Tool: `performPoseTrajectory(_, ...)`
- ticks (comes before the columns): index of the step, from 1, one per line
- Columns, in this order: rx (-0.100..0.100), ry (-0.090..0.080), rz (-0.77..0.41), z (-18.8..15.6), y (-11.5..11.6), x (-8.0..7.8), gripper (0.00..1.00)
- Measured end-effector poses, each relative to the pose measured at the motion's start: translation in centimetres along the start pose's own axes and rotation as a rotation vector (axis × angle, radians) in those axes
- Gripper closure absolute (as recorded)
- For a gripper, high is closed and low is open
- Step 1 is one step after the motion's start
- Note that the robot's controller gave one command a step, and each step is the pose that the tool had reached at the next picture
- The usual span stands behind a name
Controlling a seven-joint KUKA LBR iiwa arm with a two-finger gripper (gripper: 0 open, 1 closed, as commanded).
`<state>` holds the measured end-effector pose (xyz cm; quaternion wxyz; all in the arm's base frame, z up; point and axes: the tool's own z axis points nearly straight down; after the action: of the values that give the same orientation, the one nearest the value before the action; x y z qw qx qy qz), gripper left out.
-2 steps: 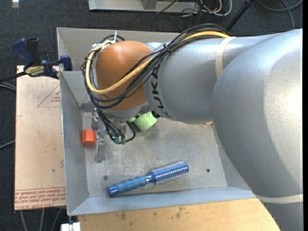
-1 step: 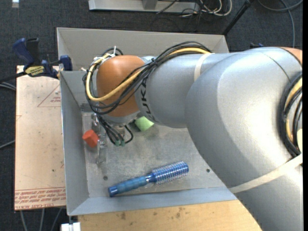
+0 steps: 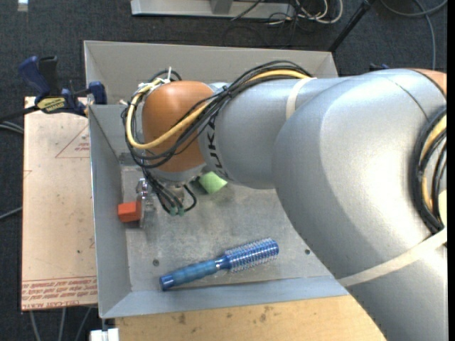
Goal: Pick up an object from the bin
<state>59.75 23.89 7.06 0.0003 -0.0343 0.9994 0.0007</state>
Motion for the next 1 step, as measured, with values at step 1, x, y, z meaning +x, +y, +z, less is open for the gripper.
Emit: performPoseTrajectory(1, -0.004, -0.011, 0.025, -15.09, 0.7, -0.79, 1.0)
